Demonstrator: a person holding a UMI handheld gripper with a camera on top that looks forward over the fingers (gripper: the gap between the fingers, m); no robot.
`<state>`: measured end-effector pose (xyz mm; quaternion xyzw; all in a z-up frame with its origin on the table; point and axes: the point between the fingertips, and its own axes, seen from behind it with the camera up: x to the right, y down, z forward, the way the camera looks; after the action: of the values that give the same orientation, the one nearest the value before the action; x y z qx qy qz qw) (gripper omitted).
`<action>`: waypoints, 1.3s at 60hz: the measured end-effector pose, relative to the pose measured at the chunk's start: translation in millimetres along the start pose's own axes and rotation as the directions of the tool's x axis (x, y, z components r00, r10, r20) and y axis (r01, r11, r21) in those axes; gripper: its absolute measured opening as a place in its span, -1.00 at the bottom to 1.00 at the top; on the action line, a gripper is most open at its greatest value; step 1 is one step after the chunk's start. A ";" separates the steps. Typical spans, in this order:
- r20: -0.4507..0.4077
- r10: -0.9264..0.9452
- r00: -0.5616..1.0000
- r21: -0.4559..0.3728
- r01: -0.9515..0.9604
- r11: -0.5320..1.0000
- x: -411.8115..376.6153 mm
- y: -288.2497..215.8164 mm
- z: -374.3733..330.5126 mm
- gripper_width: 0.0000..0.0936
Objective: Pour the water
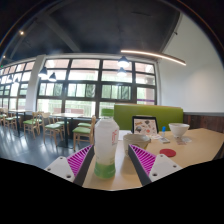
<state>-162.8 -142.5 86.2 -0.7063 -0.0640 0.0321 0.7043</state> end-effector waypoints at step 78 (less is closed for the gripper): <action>-0.004 0.910 -0.415 -0.101 -0.905 -0.413 13.8 -65.4 170.2 -0.39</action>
<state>-175.1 28.0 151.1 -0.4543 0.5287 0.6364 0.3303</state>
